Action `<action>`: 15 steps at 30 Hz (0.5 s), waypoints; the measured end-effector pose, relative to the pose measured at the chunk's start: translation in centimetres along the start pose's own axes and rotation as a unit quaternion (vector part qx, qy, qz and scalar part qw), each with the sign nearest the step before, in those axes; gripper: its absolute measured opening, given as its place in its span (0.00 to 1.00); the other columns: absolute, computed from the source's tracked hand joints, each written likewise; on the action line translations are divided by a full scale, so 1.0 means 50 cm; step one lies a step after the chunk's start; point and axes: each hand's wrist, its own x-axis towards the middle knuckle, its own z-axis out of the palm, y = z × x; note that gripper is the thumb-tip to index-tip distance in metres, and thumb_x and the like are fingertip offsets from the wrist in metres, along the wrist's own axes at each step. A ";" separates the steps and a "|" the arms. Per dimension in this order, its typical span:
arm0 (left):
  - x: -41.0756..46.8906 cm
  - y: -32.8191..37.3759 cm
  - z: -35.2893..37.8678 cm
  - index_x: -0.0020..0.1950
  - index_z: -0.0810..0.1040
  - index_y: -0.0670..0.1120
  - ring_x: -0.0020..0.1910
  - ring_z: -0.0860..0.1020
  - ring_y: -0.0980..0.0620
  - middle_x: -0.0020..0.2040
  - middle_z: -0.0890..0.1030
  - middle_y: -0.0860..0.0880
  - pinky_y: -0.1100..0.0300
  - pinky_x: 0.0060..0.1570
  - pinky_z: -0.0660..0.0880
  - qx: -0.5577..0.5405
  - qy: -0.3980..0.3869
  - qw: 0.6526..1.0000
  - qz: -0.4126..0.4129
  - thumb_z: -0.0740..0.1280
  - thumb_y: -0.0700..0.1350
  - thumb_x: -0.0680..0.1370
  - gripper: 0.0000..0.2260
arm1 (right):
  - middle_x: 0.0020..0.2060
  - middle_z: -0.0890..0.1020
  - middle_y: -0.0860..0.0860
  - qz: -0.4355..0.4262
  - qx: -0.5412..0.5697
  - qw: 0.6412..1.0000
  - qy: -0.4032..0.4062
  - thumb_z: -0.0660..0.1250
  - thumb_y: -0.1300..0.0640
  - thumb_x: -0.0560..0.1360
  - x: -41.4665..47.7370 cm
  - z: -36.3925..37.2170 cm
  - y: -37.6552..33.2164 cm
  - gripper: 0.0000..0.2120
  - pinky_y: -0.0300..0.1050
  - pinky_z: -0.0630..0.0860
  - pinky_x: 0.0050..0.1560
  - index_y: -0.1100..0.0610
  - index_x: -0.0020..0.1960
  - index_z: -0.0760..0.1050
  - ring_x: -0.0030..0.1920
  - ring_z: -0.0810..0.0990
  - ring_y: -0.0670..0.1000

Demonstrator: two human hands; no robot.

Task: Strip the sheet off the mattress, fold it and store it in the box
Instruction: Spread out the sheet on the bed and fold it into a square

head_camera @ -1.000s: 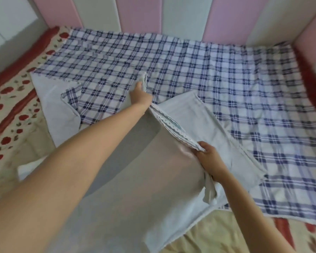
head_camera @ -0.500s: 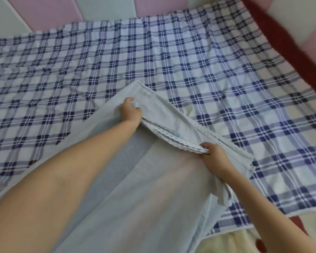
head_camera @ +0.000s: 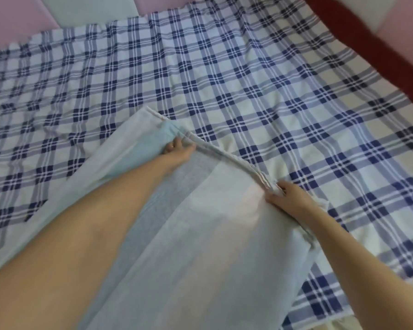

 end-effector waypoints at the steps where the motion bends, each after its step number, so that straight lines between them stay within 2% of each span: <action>1: -0.001 -0.021 0.011 0.77 0.54 0.48 0.74 0.56 0.44 0.76 0.56 0.43 0.53 0.72 0.53 0.031 0.033 0.997 0.063 0.56 0.56 0.80 0.28 | 0.46 0.79 0.51 0.002 -0.013 0.999 0.029 0.62 0.43 0.77 0.002 0.004 -0.001 0.14 0.47 0.71 0.43 0.53 0.55 0.73 0.44 0.75 0.53; 3: -0.003 -0.072 0.015 0.74 0.64 0.46 0.70 0.63 0.44 0.72 0.65 0.43 0.55 0.69 0.58 0.045 0.127 0.976 0.169 0.60 0.45 0.79 0.22 | 0.47 0.80 0.54 0.025 -0.055 0.995 0.076 0.58 0.40 0.78 0.006 0.027 -0.017 0.18 0.48 0.71 0.44 0.54 0.55 0.71 0.45 0.77 0.56; 4: -0.003 -0.093 0.007 0.71 0.67 0.46 0.69 0.65 0.44 0.70 0.67 0.44 0.54 0.67 0.59 0.074 0.179 0.963 0.186 0.62 0.43 0.77 0.21 | 0.50 0.80 0.56 0.044 -0.072 0.992 0.091 0.56 0.41 0.78 0.007 0.041 -0.030 0.19 0.49 0.71 0.45 0.56 0.57 0.70 0.49 0.78 0.58; 6: 0.001 -0.128 -0.021 0.70 0.66 0.49 0.69 0.62 0.44 0.71 0.63 0.45 0.50 0.67 0.57 0.117 0.268 0.947 0.129 0.67 0.46 0.73 0.26 | 0.58 0.77 0.60 0.095 -0.111 0.982 0.121 0.56 0.47 0.80 -0.002 0.065 -0.060 0.21 0.51 0.71 0.54 0.60 0.66 0.64 0.58 0.76 0.61; 8: 0.009 -0.156 -0.059 0.73 0.59 0.50 0.72 0.56 0.44 0.73 0.58 0.45 0.45 0.70 0.51 0.103 0.274 0.956 0.013 0.72 0.56 0.69 0.37 | 0.68 0.68 0.62 0.103 -0.210 0.958 0.165 0.56 0.55 0.79 -0.018 0.085 -0.089 0.25 0.55 0.63 0.67 0.60 0.73 0.54 0.68 0.67 0.62; 10: 0.018 -0.171 -0.105 0.75 0.56 0.48 0.73 0.56 0.41 0.74 0.59 0.43 0.41 0.69 0.48 0.130 0.203 0.969 -0.061 0.72 0.65 0.64 0.47 | 0.73 0.56 0.62 0.014 -0.288 0.933 0.213 0.58 0.60 0.76 -0.033 0.108 -0.110 0.34 0.58 0.45 0.74 0.57 0.76 0.44 0.75 0.54 0.61; 11: 0.021 -0.183 -0.129 0.75 0.57 0.47 0.72 0.59 0.40 0.73 0.61 0.42 0.40 0.69 0.50 0.142 0.169 0.972 -0.080 0.72 0.67 0.63 0.48 | 0.74 0.55 0.61 -0.069 -0.289 0.923 0.245 0.60 0.63 0.74 -0.034 0.132 -0.120 0.36 0.59 0.41 0.74 0.56 0.76 0.46 0.76 0.52 0.62; 12: 0.019 -0.190 -0.149 0.74 0.60 0.45 0.70 0.63 0.39 0.71 0.65 0.41 0.41 0.68 0.54 0.141 0.150 0.976 -0.076 0.72 0.67 0.64 0.46 | 0.73 0.60 0.61 -0.151 -0.277 0.909 0.271 0.62 0.66 0.71 -0.032 0.157 -0.127 0.36 0.58 0.44 0.74 0.56 0.75 0.53 0.74 0.57 0.63; 13: 0.012 -0.200 -0.163 0.72 0.64 0.44 0.67 0.68 0.39 0.69 0.69 0.40 0.44 0.64 0.61 0.128 0.152 0.979 -0.040 0.73 0.63 0.66 0.41 | 0.69 0.67 0.61 -0.210 -0.264 0.897 0.286 0.65 0.67 0.67 -0.026 0.185 -0.130 0.35 0.58 0.52 0.72 0.56 0.72 0.61 0.70 0.65 0.64; 14: 0.003 -0.203 -0.166 0.68 0.69 0.43 0.62 0.72 0.39 0.64 0.74 0.40 0.48 0.57 0.67 0.121 0.171 0.977 0.031 0.74 0.56 0.69 0.33 | 0.65 0.71 0.60 -0.240 -0.256 0.894 0.279 0.68 0.67 0.65 -0.020 0.207 -0.129 0.33 0.57 0.59 0.69 0.56 0.69 0.66 0.66 0.70 0.64; 15: -0.023 -0.209 -0.166 0.63 0.74 0.42 0.56 0.76 0.39 0.58 0.78 0.41 0.51 0.48 0.70 0.137 0.197 0.963 0.118 0.73 0.50 0.71 0.23 | 0.66 0.71 0.59 -0.241 -0.246 0.905 0.250 0.69 0.67 0.67 -0.015 0.226 -0.136 0.32 0.57 0.61 0.68 0.56 0.70 0.66 0.66 0.69 0.64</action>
